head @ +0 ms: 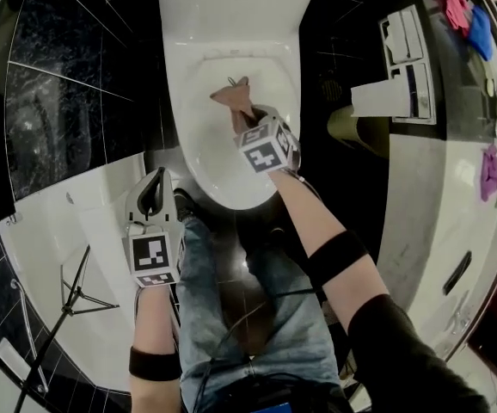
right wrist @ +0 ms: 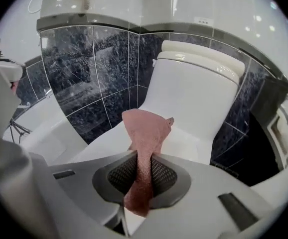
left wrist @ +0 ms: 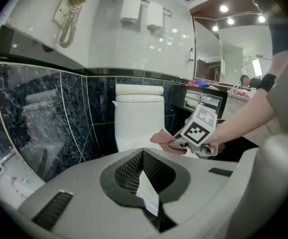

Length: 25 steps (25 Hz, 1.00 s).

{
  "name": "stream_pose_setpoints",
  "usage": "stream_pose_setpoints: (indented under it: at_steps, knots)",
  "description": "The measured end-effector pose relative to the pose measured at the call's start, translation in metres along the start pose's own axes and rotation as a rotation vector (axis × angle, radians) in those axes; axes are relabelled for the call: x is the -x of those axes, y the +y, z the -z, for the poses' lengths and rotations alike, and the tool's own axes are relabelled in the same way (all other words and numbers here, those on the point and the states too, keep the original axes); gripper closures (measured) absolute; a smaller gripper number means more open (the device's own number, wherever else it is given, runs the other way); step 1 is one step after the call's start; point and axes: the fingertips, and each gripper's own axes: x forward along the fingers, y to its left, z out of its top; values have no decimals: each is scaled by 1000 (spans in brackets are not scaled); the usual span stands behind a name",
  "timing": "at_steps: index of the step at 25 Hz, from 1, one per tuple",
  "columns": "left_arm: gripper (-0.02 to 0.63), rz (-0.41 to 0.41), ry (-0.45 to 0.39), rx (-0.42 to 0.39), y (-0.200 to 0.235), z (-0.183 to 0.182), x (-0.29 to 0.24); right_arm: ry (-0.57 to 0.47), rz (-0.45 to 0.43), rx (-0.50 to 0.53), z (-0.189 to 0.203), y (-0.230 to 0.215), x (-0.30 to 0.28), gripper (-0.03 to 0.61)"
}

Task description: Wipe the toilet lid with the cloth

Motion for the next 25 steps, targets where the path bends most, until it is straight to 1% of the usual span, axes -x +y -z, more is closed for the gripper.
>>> stream_pose_setpoints:
  at_steps: [2, 4, 6, 9, 12, 13, 15, 17, 20, 22, 24, 25]
  knots:
    - [614, 20, -13, -30, 5, -8, -13, 9, 22, 79, -27, -22, -21, 502]
    - [614, 25, -25, -24, 12, -17, -25, 43, 39, 161, -41, -38, -42, 502]
    - [614, 26, -37, -15, 21, -23, -36, 103, 34, 230, -40, -45, -67, 500]
    - [614, 39, -47, -44, 37, -22, -49, 172, 38, 320, -40, -50, -101, 500]
    - [614, 15, -37, 2, 58, -16, -56, 213, 38, 362, -44, -51, -130, 500]
    - [614, 14, -34, -1, 65, -12, -58, 217, 37, 379, -48, -49, -137, 500]
    - [614, 6, -23, -3, 79, -3, -57, 208, 32, 419, -61, -39, -148, 502]
    - [614, -24, -7, 43, 90, 4, -53, 194, 13, 473, -73, -22, -156, 502]
    - [614, -50, 4, 65, 102, 12, -48, 176, -35, 596, -88, 12, -164, 503]
    - [614, -58, 4, 61, 106, 16, -43, 166, -92, 686, -89, 40, -165, 503]
    - [614, -64, 5, 53, 107, 19, -37, 163, -163, 770, -83, 71, -163, 503]
    - [614, -74, 6, 65, 107, 19, -33, 164, -193, 800, -78, 85, -160, 503]
